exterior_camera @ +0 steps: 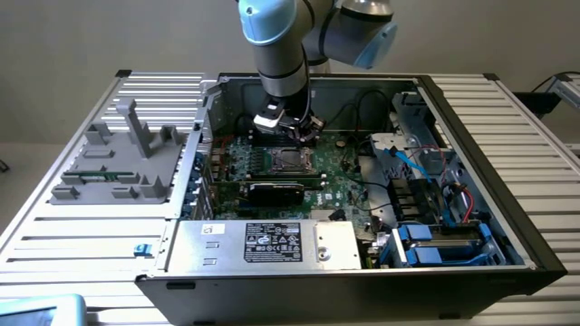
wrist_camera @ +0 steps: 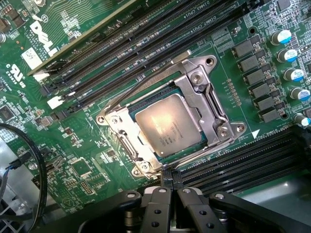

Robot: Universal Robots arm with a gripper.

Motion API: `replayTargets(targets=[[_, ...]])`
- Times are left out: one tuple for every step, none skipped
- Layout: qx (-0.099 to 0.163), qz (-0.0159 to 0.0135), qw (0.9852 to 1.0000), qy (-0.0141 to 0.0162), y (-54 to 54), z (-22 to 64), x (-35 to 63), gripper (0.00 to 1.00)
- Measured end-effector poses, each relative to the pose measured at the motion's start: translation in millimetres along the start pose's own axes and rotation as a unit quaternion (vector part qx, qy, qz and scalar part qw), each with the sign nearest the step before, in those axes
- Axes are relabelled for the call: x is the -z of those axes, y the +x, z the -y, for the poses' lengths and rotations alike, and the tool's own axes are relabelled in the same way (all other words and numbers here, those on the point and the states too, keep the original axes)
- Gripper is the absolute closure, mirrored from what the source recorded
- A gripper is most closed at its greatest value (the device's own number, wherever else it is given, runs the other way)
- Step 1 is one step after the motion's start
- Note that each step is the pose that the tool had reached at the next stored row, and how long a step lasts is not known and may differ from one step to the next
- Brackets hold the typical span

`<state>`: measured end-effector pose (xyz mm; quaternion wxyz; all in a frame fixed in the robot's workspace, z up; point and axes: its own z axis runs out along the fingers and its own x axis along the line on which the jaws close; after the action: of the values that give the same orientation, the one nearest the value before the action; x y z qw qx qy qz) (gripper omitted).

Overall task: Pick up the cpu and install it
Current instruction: 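Install the first cpu locking lever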

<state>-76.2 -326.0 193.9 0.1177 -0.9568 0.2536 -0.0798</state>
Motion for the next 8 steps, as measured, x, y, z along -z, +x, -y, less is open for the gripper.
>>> replayTargets(targets=[[0.000,0.0001,1.0000,0.0001,0.0,0.0,0.0,0.89],[0.000,0.0002,1.0000,0.0003,0.0,0.0,0.0,0.89],[0.000,0.0003,1.0000,0.0005,0.0,0.0,0.0,0.89],[0.000,0.0004,1.0000,0.0008,0.0,0.0,0.0,0.89],[0.000,0.0006,1.0000,0.0010,-0.1,0.0,0.0,0.89],[0.000,0.0007,1.0000,0.0013,-0.1,-0.1,0.1,0.89],[0.000,0.0009,1.0000,0.0016,-0.1,-0.1,0.2,0.89],[0.000,0.0010,1.0000,0.0018,-0.1,0.0,0.3,0.89]])
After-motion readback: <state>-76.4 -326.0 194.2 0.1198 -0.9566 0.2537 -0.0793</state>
